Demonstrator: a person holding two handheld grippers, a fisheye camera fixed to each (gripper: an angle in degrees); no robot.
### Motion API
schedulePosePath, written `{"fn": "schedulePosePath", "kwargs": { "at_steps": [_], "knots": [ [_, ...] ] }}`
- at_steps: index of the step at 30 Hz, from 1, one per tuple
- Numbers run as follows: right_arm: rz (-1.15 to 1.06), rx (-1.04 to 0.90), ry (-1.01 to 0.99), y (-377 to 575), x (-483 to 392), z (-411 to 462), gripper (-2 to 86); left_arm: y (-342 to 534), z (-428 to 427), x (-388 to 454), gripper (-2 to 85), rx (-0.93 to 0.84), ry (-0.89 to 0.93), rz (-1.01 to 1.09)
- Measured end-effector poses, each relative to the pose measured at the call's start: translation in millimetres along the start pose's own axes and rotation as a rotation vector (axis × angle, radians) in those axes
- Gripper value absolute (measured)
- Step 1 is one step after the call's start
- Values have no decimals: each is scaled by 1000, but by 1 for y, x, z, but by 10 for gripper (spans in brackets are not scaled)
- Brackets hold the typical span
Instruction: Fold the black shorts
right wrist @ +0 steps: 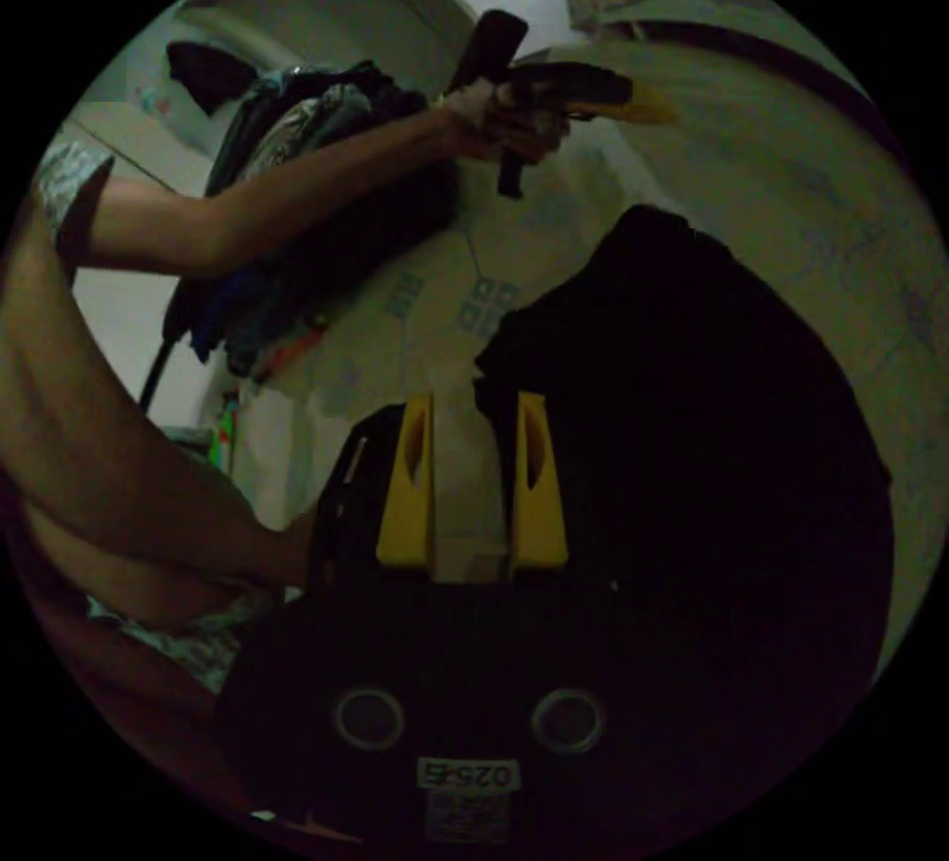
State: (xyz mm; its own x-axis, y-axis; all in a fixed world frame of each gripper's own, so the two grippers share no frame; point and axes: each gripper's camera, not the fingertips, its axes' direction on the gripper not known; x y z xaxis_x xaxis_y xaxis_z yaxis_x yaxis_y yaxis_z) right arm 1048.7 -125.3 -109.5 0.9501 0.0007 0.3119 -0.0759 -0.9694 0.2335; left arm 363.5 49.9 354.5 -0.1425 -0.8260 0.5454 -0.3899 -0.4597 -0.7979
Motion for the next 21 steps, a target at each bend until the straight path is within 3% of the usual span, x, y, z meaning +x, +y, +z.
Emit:
{"fn": "schedulePosePath", "kwargs": {
  "at_steps": [2, 4, 9, 13, 19, 21],
  "knots": [
    [-71, 17, 48, -10, -5, -10, 119, 18, -36, 25, 31, 172, -101, -118],
    [-105, 37, -3, -17, -9, -35, 118, 22, -49, 59, 32, 217, -140, -141],
    [9, 278, -98, -11, 14, -140, 113, 7, -16, 182, 64, 42, -203, -18],
    [313, 271, 125, 22, 83, -191, 111, 6, 33, 286, 98, -91, -364, 188],
    [616, 350, -274, 45, 172, -185, 115, 22, 84, 366, 113, -273, -478, 309],
    [633, 338, -278, 40, 181, -182, 114, 24, 83, 375, 111, -308, -482, 275]
  ]
}}
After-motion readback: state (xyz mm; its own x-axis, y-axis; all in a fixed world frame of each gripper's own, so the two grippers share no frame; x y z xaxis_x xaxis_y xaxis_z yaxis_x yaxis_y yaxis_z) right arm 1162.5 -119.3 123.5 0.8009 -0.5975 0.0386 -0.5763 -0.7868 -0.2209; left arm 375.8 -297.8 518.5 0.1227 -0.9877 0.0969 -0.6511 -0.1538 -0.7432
